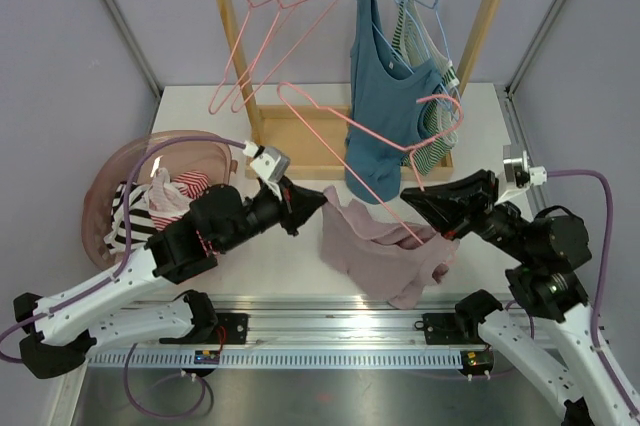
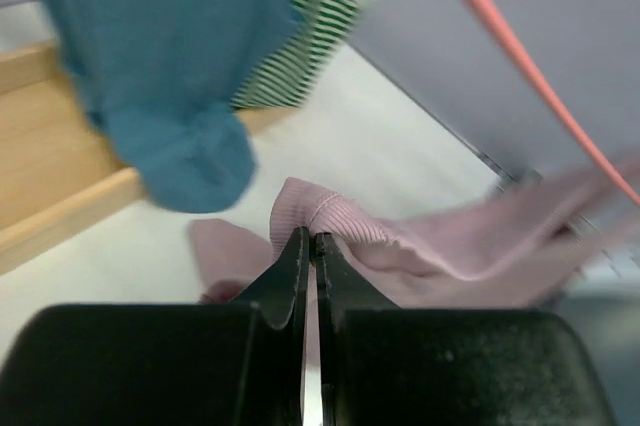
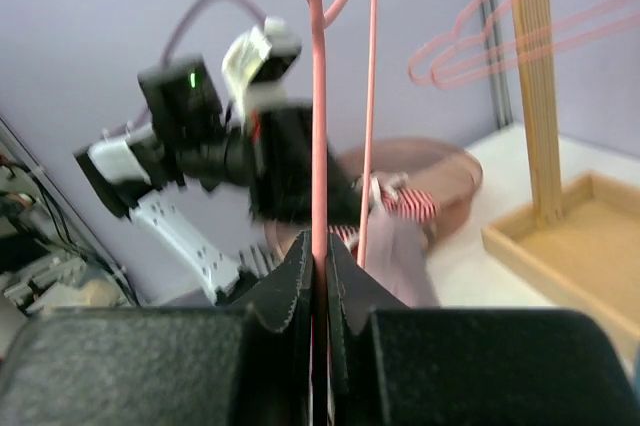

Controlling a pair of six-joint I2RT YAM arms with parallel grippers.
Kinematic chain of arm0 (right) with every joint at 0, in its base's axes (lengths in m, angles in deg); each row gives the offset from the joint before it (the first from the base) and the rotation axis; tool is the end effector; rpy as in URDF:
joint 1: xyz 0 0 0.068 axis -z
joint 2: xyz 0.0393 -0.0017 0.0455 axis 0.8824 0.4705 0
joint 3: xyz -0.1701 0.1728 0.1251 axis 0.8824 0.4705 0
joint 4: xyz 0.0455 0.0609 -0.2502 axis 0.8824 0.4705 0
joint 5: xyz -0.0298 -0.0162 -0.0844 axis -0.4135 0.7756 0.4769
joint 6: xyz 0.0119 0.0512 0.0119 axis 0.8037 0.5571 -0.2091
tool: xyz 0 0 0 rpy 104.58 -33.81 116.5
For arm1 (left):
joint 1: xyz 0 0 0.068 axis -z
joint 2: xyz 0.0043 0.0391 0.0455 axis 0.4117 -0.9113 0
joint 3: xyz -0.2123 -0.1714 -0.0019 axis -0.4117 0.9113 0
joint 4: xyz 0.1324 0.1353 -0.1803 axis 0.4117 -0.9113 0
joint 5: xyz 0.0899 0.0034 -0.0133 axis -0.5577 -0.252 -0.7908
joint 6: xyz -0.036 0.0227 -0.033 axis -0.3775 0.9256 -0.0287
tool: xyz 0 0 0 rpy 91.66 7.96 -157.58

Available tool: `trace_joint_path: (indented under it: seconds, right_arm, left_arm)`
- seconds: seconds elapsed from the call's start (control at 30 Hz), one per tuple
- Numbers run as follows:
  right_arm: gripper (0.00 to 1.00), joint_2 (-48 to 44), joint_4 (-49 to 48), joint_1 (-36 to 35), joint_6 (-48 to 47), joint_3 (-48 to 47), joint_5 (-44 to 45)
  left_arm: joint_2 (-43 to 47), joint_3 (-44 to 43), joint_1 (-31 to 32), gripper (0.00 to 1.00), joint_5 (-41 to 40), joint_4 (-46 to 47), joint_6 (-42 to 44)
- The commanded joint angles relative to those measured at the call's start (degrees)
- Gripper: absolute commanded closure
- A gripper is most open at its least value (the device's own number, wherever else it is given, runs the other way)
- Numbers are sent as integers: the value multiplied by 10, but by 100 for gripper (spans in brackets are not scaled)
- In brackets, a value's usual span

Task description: Remove the tank top from the hanger

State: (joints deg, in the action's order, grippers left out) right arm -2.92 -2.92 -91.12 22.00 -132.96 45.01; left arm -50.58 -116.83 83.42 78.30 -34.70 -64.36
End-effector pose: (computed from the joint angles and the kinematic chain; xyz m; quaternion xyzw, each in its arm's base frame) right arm 0.0580 0.0536 0.4200 -0.2290 0.5470 0.5105 0.6227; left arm 0.1051 -0.1649 0.3933 0.1987 0.7168 -0.3791 0.5505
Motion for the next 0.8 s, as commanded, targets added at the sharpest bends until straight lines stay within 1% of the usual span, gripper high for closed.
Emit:
trace_joint_path:
  seconds: [0.0, 0.03, 0.07, 0.1, 0.13, 0.17, 0.2, 0.23, 0.27, 0.3, 0.33, 0.37, 0.4, 0.43, 0.47, 0.5, 0.57, 0.7, 0.77]
  right_arm:
    - [100, 69, -349, 1, 90, 28, -4]
    - [100, 85, -399, 2, 101, 40, 5]
    - [100, 113, -481, 2, 110, 53, 8]
    - [100, 126, -513, 1, 107, 57, 12]
    - [100, 137, -539, 1, 104, 58, 27]
    - [100, 151, -578, 1, 102, 65, 42]
    - [100, 152, -586, 2, 98, 68, 63]
    - [100, 149, -574, 2, 93, 66, 109]
    - [100, 143, -492, 1, 66, 44, 128]
    - [100, 138, -437, 1, 45, 28, 149]
    - [100, 133, -380, 1, 27, 9, 164]
    - [100, 132, -266, 1, 1, -25, 182]
    - [100, 133, -218, 1, -10, -38, 215]
    - [100, 136, -173, 2, -22, -50, 223]
    - [100, 139, -90, 1, -46, -74, 231]
    - [100, 146, -49, 1, -48, -87, 255]
    - [100, 166, 48, 2, -57, -124, 269]
    - [100, 203, 106, 0, -57, -161, 325]
    - [100, 245, 142, 1, -64, -212, 335]
  left_arm:
    - [59, 64, 30, 100, 165, 112, 25]
    - [70, 87, 33, 100, 187, 125, 25]
    - [81, 106, 34, 100, 228, 143, 25]
    - [94, 123, 35, 100, 244, 166, 25]
    - [112, 159, 34, 100, 254, 173, 25]
    - [122, 172, 35, 100, 258, 177, 22]
    - [127, 183, 35, 100, 251, 167, 22]
    - [137, 190, 35, 100, 222, 151, 21]
    - [139, 190, 35, 100, 128, 100, 9]
    - [140, 188, 35, 100, 74, 74, 3]
    - [140, 177, 35, 100, 18, 46, -19]
    - [139, 171, 35, 100, -87, -13, -35]
    - [135, 163, 35, 100, -140, -47, -52]
    - [131, 152, 35, 100, -184, -78, -72]
    - [118, 133, 34, 100, -248, -134, -103]
    - [112, 123, 33, 100, -266, -154, -115]
    - [99, 106, 33, 100, -285, -184, -128]
    - [76, 79, 28, 100, -294, -211, -138]
    - [68, 68, 26, 100, -284, -217, -131]
